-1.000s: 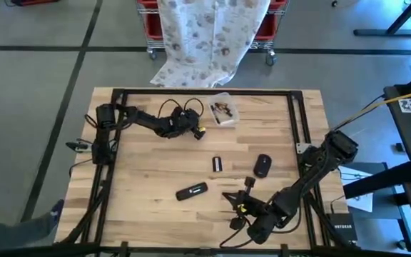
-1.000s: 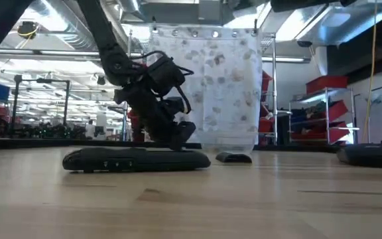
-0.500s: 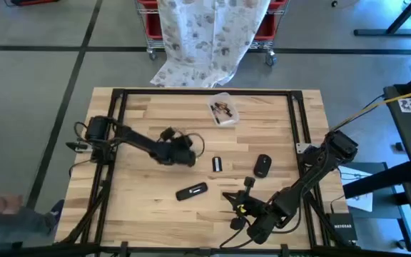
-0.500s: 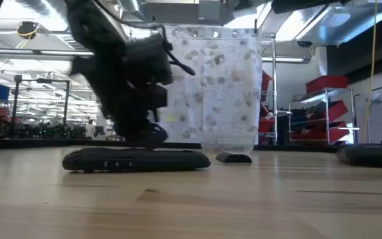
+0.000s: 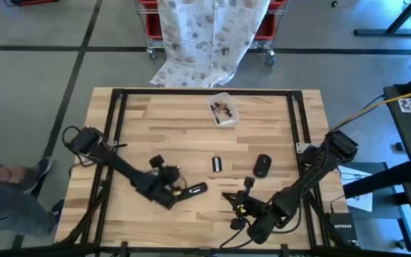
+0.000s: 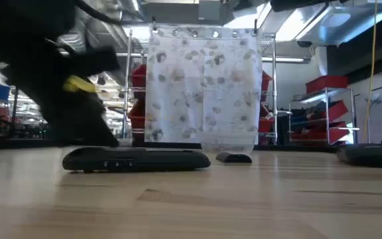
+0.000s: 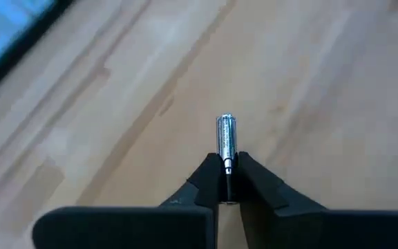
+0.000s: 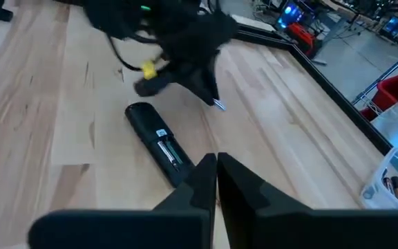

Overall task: Insert battery
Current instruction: Insert the white battery into the remote control

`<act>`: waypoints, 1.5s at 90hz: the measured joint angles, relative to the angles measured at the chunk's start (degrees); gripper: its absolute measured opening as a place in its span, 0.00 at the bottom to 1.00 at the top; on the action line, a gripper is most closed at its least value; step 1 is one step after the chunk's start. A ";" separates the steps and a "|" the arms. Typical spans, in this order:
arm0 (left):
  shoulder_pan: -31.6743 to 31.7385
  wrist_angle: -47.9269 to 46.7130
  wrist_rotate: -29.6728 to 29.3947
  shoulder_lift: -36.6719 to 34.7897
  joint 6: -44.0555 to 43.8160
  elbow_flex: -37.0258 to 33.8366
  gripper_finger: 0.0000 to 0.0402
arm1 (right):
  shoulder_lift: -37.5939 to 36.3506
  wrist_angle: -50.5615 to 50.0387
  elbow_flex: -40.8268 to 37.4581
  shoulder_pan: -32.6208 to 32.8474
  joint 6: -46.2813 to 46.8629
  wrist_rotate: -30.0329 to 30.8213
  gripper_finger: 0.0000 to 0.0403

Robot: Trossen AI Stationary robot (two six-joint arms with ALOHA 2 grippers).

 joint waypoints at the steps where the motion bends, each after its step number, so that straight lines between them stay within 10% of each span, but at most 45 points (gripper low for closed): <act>1: -0.36 0.01 -0.32 0.00 -0.51 0.01 0.03 | 0.00 0.18 0.00 -0.02 0.00 -0.02 0.00; 82: -8.57 -2.30 -13.48 -2.69 -14.55 0.26 0.03 | 5.53 23.81 0.02 -13.71 -13.49 -19.91 0.00; 114: -8.03 1.97 -7.01 -7.29 4.28 7.40 0.03 | 5.53 23.30 0.04 -13.88 -16.68 -10.16 0.00; 135: -3.30 12.89 16.29 -6.97 7.05 8.13 0.03 | 5.52 22.67 0.04 -13.52 -19.30 -10.19 0.00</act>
